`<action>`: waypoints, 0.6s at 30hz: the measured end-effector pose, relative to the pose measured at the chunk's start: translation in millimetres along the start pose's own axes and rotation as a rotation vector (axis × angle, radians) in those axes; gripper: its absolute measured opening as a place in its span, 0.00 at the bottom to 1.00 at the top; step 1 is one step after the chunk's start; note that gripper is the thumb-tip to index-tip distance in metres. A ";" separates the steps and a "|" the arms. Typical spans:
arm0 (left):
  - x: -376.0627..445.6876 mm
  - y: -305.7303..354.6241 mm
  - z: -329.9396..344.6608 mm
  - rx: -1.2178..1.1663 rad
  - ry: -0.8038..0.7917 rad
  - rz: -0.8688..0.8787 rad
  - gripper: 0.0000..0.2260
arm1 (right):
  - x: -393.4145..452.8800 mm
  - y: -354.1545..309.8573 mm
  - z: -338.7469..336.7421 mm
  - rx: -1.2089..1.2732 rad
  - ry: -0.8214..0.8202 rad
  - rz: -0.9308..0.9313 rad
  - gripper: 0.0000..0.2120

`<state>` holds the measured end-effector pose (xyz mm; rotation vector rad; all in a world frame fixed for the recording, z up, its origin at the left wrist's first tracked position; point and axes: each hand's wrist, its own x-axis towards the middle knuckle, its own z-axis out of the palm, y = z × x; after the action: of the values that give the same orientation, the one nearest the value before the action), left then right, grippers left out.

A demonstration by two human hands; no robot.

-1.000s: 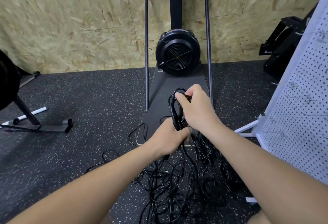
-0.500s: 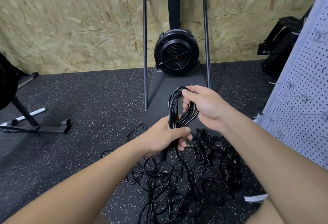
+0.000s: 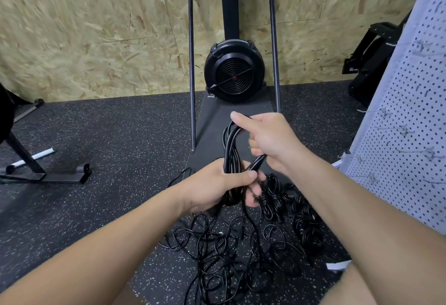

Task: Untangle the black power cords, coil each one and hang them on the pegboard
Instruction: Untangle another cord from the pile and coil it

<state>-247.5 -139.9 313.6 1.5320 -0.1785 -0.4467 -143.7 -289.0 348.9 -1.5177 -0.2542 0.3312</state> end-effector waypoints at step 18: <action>23.8 3.3 -36.1 -0.288 0.473 0.171 0.11 | -4.7 58.8 -3.2 -0.351 -0.463 0.281 0.13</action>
<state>-211.4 -115.9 311.3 1.2855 0.1199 0.0335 -150.0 -292.4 290.3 -1.8132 -0.4844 0.9035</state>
